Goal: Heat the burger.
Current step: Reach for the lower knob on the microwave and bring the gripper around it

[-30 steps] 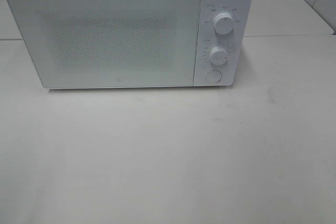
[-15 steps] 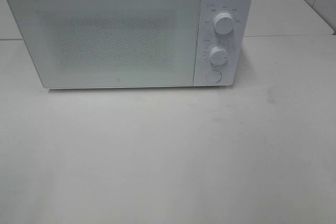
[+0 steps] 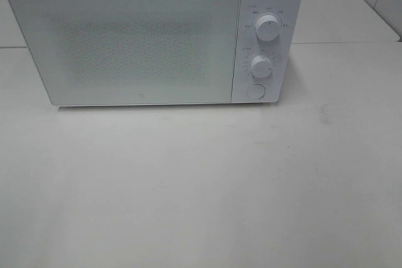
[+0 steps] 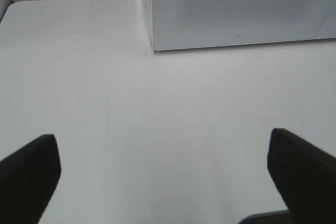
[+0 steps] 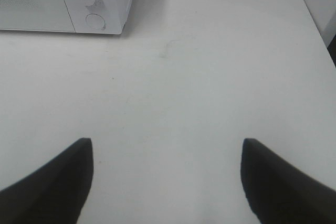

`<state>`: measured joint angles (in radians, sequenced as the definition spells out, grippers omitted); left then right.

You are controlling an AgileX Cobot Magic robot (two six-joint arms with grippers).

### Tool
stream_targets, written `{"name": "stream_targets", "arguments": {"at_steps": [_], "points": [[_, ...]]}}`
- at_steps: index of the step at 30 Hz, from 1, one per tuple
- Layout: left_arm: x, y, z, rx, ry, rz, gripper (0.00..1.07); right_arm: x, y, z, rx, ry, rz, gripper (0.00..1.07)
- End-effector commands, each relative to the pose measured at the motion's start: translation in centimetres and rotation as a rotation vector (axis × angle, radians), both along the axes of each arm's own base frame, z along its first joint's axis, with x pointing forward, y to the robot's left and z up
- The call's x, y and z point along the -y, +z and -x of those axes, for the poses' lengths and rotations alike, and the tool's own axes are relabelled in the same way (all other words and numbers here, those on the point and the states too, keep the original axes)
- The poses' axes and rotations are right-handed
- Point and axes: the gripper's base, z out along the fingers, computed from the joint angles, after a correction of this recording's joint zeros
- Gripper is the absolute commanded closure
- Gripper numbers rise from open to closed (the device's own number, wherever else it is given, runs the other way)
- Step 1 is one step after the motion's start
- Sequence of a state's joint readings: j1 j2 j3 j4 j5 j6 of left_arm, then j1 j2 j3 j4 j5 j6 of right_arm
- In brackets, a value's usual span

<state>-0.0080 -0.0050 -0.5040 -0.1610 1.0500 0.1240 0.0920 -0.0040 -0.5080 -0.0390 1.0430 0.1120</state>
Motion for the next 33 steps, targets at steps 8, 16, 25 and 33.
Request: {"name": "stream_targets", "arguments": {"at_steps": [8, 16, 25, 33], "points": [[0.0, 0.0, 0.3, 0.033, 0.002, 0.005, 0.06, 0.0, 0.0, 0.3, 0.030, -0.001, 0.002, 0.32], [0.0, 0.0, 0.3, 0.033, 0.002, 0.005, 0.06, -0.1, 0.7, 0.1, 0.043, -0.010, -0.030, 0.32], [0.0, 0.0, 0.3, 0.033, 0.002, 0.005, 0.06, -0.4, 1.7, -2.5, 0.015, -0.007, -0.045, 0.32], [0.0, 0.0, 0.3, 0.033, 0.002, 0.005, 0.06, -0.7, 2.1, -5.7, 0.035, -0.004, -0.046, 0.32]]}}
